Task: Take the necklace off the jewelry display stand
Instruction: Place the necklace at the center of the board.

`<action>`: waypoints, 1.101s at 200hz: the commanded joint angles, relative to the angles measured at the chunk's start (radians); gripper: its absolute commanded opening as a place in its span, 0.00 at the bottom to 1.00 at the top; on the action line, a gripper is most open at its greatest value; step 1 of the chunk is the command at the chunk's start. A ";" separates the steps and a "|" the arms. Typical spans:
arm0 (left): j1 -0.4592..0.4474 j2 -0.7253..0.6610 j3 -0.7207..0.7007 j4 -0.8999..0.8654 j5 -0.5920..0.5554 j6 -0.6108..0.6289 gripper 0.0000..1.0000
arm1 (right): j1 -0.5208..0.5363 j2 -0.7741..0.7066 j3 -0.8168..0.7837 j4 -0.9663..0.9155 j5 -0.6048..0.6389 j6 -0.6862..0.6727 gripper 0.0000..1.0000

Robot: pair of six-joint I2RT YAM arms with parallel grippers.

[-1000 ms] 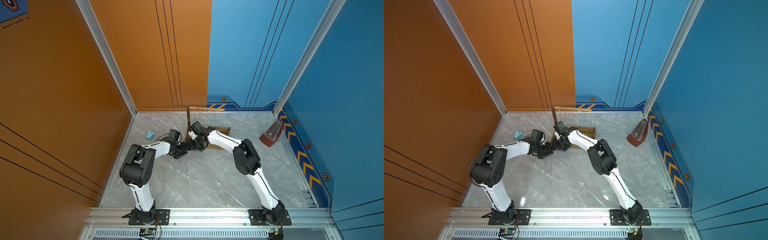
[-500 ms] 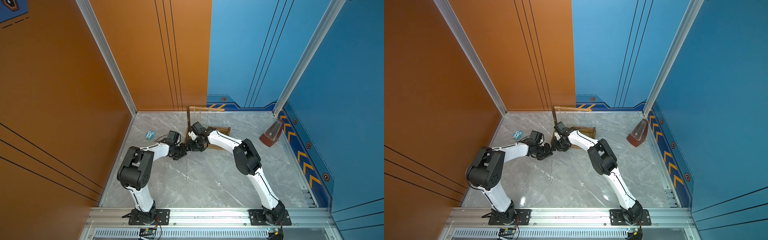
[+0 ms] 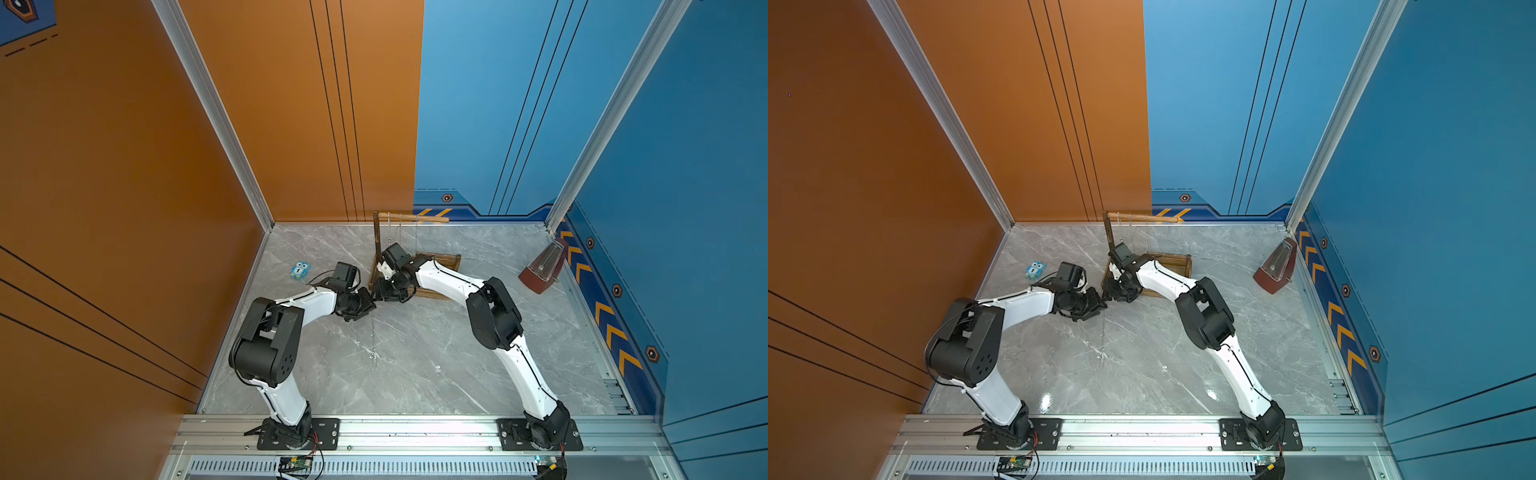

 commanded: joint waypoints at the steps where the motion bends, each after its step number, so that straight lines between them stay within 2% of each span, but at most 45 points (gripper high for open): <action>1: -0.010 0.032 0.021 0.004 -0.035 0.034 0.30 | 0.008 -0.004 -0.032 -0.036 -0.010 0.009 0.56; 38: -0.030 0.075 0.062 -0.066 -0.122 0.081 0.29 | 0.007 -0.007 -0.035 -0.036 -0.042 0.011 0.56; 78: -0.050 0.103 0.129 -0.130 -0.203 0.113 0.22 | 0.003 -0.014 -0.043 -0.034 -0.055 0.010 0.56; 108: -0.073 0.155 0.167 -0.153 -0.271 0.150 0.20 | 0.003 -0.014 -0.052 -0.027 -0.076 0.014 0.55; 155: -0.079 0.211 0.171 -0.152 -0.293 0.160 0.00 | 0.003 -0.023 -0.076 -0.017 -0.090 0.013 0.55; 220: -0.086 0.214 0.159 -0.153 -0.292 0.153 0.00 | -0.004 -0.065 -0.107 0.003 -0.091 0.018 0.55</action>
